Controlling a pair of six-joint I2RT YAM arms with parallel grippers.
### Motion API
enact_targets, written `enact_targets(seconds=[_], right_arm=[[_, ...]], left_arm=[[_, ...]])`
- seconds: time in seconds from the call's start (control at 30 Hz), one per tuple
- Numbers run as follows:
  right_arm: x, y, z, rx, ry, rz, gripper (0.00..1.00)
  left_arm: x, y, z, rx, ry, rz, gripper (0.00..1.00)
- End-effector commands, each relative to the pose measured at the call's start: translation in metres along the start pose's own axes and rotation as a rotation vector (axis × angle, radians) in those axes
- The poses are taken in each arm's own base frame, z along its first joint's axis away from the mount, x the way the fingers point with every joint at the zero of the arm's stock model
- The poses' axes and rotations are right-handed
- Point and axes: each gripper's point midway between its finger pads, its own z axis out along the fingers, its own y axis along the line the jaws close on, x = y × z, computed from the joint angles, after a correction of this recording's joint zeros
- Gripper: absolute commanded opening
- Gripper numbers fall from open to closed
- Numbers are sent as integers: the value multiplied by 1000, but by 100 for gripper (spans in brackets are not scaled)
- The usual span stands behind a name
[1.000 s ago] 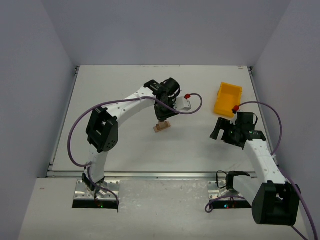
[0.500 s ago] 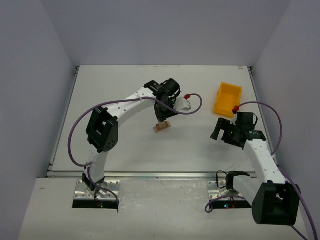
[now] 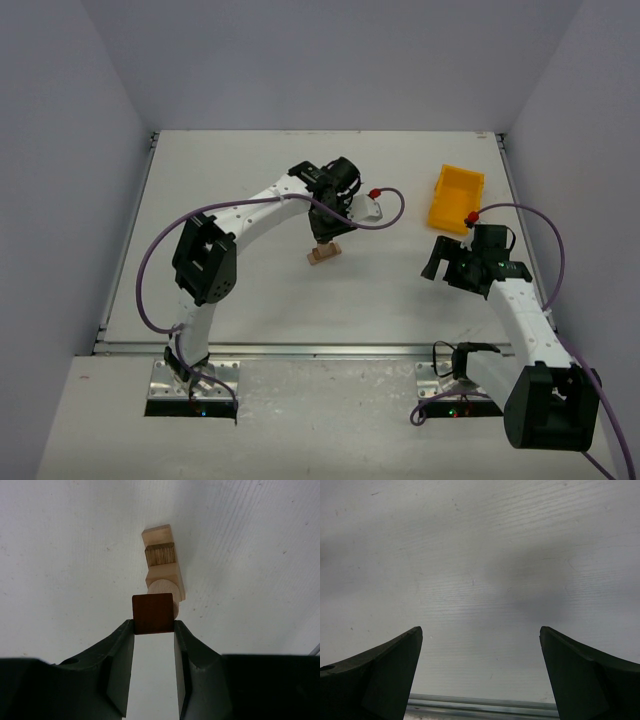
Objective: Build the wood block tower
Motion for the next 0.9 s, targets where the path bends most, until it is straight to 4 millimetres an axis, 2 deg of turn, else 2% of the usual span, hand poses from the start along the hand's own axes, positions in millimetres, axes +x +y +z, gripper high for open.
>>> enact_targets(seconds=[0.0,0.2,0.53,0.63,0.67,0.7,0.73,0.87], right_arm=[[-19,1,-6,7,-55,-18,99],[-19,1,-6,10,-57,-18,99],[-18,0,-5,11,-51,-19,99],[-18,1,-5,9,-53,-21,99],[-18,1,-6,7,-53,-23,99],[-18,1,-6,5,-53,-22,99],[-18,2,-6,3,-54,-21,99],[-20,3,-7,-6,-64,-25,99]], left_arm=[[-7,-4,-11,-11,-28,29,30],[-7,-4,-10,-15,-28,34,38],[-15,-1,-18,-27,-51,42,60],[-20,0,-23,-31,-68,42,73],[-23,1,-25,-33,-77,43,88],[-26,3,-29,-42,-90,44,97],[-29,5,-33,-52,-101,43,100],[-42,13,-51,-100,-154,30,100]])
